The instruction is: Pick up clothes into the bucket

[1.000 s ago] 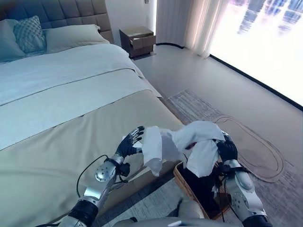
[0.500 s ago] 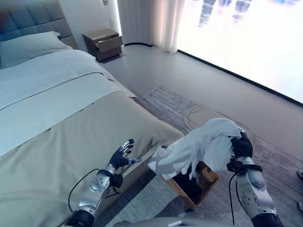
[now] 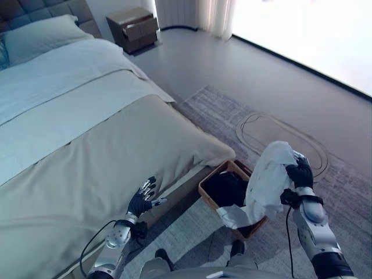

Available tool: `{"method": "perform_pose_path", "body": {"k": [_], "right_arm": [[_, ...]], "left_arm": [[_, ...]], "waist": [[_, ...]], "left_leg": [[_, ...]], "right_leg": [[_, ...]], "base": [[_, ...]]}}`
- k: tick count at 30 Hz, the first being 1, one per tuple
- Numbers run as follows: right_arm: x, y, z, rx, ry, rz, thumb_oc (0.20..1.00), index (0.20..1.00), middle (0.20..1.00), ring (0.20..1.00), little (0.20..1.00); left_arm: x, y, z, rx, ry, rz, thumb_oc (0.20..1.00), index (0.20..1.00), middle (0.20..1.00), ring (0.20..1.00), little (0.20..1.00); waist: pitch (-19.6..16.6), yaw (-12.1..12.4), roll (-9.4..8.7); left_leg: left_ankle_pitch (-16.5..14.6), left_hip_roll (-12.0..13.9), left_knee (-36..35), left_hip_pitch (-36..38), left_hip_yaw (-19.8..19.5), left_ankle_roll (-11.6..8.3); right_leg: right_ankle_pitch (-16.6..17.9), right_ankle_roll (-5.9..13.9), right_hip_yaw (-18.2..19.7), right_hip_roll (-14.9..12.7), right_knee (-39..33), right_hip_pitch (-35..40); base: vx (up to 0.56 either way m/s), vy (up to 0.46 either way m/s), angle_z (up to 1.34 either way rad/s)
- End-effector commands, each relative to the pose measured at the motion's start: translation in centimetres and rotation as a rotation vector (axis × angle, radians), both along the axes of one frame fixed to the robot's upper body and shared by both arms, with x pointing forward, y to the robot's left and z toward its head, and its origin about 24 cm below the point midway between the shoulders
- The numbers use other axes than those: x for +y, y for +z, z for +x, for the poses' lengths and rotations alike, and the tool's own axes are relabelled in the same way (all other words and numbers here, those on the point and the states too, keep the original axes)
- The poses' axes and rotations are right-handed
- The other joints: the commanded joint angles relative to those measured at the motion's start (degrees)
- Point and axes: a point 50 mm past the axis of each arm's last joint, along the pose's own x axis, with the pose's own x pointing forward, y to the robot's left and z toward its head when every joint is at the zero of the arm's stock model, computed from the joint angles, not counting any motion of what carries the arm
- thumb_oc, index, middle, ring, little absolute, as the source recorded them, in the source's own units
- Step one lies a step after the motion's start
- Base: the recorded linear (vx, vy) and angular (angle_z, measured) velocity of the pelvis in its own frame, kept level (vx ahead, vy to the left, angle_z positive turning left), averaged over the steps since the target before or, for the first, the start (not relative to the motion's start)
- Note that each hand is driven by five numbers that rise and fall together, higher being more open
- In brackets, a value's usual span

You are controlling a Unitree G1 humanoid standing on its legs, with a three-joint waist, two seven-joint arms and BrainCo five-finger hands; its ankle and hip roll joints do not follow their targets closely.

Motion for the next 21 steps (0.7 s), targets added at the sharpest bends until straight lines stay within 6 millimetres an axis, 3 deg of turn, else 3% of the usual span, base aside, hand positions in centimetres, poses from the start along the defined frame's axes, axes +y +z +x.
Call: {"method": "perform_pose_path", "body": {"k": [1,2,3,5,7,13,21], "right_arm": [[1.1,8.4,2.5,-0.43,0.048,0.023,0.2,0.2,0.2,0.2,0.2],[1.2,8.4,2.5,-0.431,0.048,0.024,0.2,0.2,0.2,0.2,0.2],[1.2,9.0,2.7,-0.459,0.056,0.028,0.2,0.2,0.2,0.2,0.2],[1.0,11.6,3.2,-0.554,0.057,0.024,0.2,0.2,0.2,0.2,0.2],[0.9,12.1,3.1,-0.579,0.046,0.033,0.2,0.2,0.2,0.2,0.2],[0.2,16.0,2.4,-0.734,0.05,0.027,0.2,0.2,0.2,0.2,0.2],[0.1,18.8,2.6,-0.792,0.103,-0.02,0.2,0.2,0.2,0.2,0.2]], "left_arm": [[3.0,2.2,1.0,-0.128,0.094,0.071,1.0,1.0,1.0,1.0,1.0],[3.0,2.2,1.0,-0.129,0.094,0.071,1.0,1.0,1.0,1.0,1.0],[2.9,2.2,0.9,-0.129,0.104,0.055,1.0,1.0,1.0,1.0,1.0],[2.5,2.3,0.9,-0.141,0.111,0.022,1.0,1.0,1.0,1.0,1.0],[2.5,2.3,0.9,-0.139,0.106,0.014,1.0,1.0,1.0,1.0,1.0],[2.5,1.4,0.0,-0.083,0.06,0.043,1.0,1.0,1.0,1.0,1.0],[3.3,1.2,-0.7,-0.058,0.064,0.079,1.0,1.0,1.0,1.0,1.0]], "waist": [[2.8,2.12,-2.94],[2.84,2.1,-2.86],[3.45,2.77,-2.95],[4.42,5.2,-2.42],[3.82,4.36,-2.52],[0.9,3.98,-3.1],[-1.88,3.98,-4.35]], "left_leg": [[-1.19,2.26,7.98,-6.24,-9.08,-1.46],[-1.34,2.38,8.25,-6.37,-9.17,-1.49],[-1.84,1.25,9.33,-7.01,-11.92,-1.75],[0.66,-5.36,3.4,-9.76,-24.05,-2.57],[0.69,-4.73,1.97,-9.31,-22.43,-2.2],[0.73,-6.54,-1.96,-6.07,-18.35,-0.14],[1.03,-6.54,-5.12,-2.45,-15.78,-0.01]], "right_leg": [[-4.86,-1.22,4.34,2.27,3.38,0.26],[-4.89,-1.25,4.3,2.36,3.4,0.28],[-5.14,-1.45,4.9,2.71,3.39,0.2],[-4.16,-0.86,6.37,3.2,2.99,-1.47],[-4.11,-0.65,5.91,3.01,3.08,-1.97],[-2.26,0.68,5.57,0.67,1.41,-1.27],[-0.77,1.69,5.48,0.08,-0.97,0.83]], "base": [[0.0,-0.138,-0.07],[0.01,-0.169,-0.1],[0.0,-0.027,-0.34],[0.0,0.01,-0.45],[0.02,0.021,-0.29],[0.07,0.118,-0.06],[0.06,0.034,-0.14]]}}
